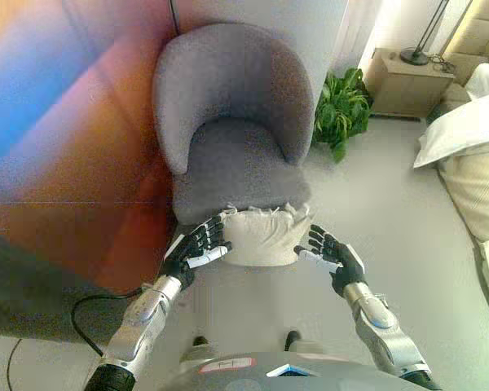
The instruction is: Pick up the pillow and put it on the sofa.
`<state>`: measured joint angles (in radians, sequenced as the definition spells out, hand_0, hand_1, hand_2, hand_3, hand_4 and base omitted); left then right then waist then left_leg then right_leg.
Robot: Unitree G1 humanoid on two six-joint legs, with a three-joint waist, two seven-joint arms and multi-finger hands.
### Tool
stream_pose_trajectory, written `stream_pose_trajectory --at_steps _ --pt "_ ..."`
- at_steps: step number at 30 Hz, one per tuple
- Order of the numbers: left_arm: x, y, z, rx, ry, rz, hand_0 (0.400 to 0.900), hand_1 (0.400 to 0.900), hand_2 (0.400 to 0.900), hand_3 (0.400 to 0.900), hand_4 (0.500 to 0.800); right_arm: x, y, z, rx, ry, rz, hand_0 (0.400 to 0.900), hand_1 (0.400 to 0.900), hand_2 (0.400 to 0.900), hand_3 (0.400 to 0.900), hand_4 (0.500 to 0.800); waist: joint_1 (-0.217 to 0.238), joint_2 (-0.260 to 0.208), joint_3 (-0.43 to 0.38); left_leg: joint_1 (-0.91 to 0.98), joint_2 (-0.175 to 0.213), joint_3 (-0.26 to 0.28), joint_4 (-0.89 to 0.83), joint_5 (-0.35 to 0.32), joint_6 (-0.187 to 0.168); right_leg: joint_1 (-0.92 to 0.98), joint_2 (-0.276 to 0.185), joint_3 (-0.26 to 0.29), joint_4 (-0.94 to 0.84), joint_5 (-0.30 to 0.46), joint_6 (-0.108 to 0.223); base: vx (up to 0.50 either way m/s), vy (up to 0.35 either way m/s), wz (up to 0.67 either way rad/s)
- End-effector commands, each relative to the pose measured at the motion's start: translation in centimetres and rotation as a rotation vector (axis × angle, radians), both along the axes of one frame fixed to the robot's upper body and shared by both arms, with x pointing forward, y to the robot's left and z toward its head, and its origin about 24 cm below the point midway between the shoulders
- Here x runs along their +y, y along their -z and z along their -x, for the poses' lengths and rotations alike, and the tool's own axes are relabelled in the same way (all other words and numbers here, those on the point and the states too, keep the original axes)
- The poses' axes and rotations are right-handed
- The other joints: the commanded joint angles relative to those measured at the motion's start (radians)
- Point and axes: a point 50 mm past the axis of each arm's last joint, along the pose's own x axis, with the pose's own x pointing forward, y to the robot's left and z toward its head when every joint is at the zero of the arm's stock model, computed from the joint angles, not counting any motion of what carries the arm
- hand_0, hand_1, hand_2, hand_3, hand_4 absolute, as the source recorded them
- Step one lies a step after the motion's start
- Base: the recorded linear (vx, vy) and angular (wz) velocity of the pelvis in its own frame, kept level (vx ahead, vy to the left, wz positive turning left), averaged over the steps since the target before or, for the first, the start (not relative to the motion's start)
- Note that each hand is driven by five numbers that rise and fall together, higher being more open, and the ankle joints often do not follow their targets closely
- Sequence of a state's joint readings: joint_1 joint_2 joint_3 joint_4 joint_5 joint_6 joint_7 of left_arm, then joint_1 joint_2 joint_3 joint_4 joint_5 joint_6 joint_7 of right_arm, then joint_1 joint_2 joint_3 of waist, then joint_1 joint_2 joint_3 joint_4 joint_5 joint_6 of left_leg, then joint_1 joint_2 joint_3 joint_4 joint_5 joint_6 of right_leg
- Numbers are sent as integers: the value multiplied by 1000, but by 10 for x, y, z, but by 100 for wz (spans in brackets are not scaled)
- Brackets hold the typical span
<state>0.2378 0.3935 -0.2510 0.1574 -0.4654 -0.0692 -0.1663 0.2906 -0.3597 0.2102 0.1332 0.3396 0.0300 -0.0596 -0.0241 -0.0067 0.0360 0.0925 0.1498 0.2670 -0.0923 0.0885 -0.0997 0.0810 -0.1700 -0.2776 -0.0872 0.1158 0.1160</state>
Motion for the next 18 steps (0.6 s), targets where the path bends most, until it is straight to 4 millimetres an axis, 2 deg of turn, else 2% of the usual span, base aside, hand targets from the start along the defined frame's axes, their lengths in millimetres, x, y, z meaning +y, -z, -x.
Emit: stream_pose_trajectory --at_steps 1,18 --pt "1 -40 -36 -252 -3 10 900 900 900 900 800 6 -36 -36 -229 7 -10 900 900 900 900 800 -10 -25 4 39 -47 -8 5 -93 56 34 20 23 0 -36 18 0 0 0" --pt "-1 -48 -35 -304 47 -8 900 900 900 900 800 11 -30 -33 -159 50 -130 900 900 900 900 800 -12 -24 20 45 -24 8 5 -73 47 38 30 5 0 -44 -1 30 -30 2"
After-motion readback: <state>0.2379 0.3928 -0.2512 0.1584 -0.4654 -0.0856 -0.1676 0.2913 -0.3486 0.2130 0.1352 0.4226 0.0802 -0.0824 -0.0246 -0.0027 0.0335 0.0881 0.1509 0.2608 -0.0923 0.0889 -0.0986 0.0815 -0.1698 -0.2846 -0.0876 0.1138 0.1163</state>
